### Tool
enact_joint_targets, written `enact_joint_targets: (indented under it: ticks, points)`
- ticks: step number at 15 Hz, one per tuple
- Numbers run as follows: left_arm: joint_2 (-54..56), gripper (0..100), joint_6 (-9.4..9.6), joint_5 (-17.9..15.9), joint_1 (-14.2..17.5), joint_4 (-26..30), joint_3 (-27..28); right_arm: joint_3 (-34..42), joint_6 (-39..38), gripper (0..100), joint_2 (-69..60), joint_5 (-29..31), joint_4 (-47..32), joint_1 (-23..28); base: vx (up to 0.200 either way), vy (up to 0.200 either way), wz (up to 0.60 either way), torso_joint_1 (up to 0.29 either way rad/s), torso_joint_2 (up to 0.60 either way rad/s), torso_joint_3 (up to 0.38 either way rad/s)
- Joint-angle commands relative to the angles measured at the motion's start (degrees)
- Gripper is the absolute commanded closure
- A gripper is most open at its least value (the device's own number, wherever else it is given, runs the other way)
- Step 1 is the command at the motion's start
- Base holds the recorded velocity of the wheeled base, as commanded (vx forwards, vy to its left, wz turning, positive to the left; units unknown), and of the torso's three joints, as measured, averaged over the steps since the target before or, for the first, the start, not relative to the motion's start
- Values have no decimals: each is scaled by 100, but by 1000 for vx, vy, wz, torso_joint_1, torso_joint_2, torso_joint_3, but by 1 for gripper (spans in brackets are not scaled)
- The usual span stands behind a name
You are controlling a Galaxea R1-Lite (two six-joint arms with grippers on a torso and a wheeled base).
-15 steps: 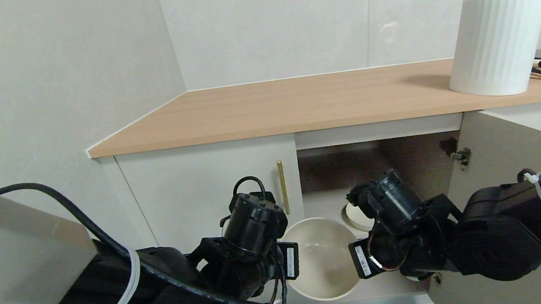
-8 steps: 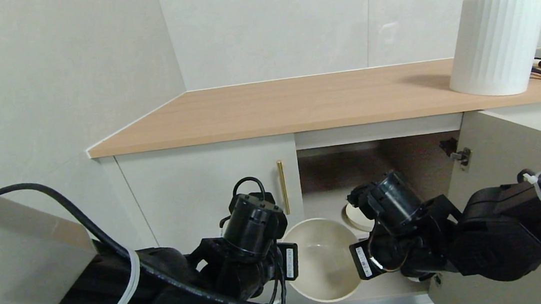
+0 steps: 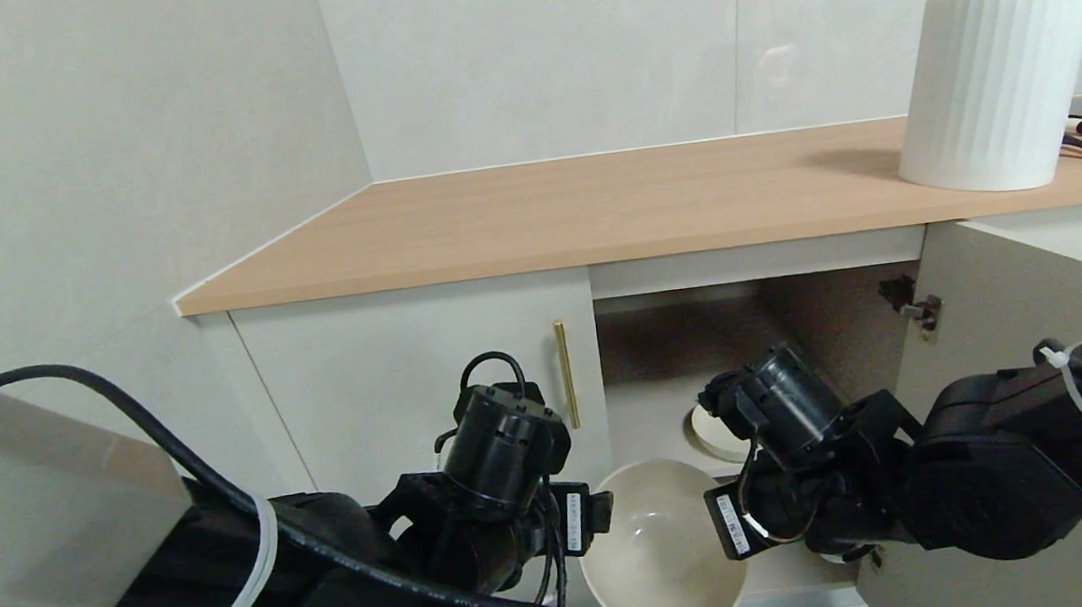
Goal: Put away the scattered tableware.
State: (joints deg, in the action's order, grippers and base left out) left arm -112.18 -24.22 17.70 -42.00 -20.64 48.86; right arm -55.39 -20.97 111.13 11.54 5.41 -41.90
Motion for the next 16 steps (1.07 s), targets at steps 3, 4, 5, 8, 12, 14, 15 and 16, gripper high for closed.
enact_joint_targets:
  ticks: [3, 4, 5, 8, 12, 14, 15, 16]
  points:
    - [3, 0, -12, -12, 7, -10, -8, -68, -13, 100, 313, 58, 56, 147, 0, 0, 0, 0, 0, 0]
    - [-15, 0, -12, -12, 16, -10, -8, -217, -57, 100, 559, 111, 223, 358, 0, 0, 0, 0, 0, 0]
    - [-6, 0, -12, -12, 16, -10, -17, -244, -118, 100, 647, 102, 311, 525, 0, 0, 0, 0, 0, 0]
    - [12, 0, -12, -12, 16, -10, -26, -420, -118, 100, 1113, 120, 803, 1114, 0, 0, 0, 0, 0, 0]
    - [12, 0, -12, -12, 16, -10, -34, -1167, -812, 100, 1816, 120, 812, 1650, 0, 0, 0, 0, 0, 0]
    - [21, 0, -21, -12, 25, -89, -43, -1545, -1146, 100, 2159, 102, 812, 1940, 0, 0, 0, 0, 0, 0]
    - [21, 0, -12, -12, 34, -125, -70, -1738, -1428, 100, 2273, 120, 812, 2019, 0, 0, 0, 0, 0, 0]
    - [12, 0, -12, -12, 34, -133, -78, -1931, -1700, 100, 2413, 155, 812, 2124, 0, 0, 0, 0, 0, 0]
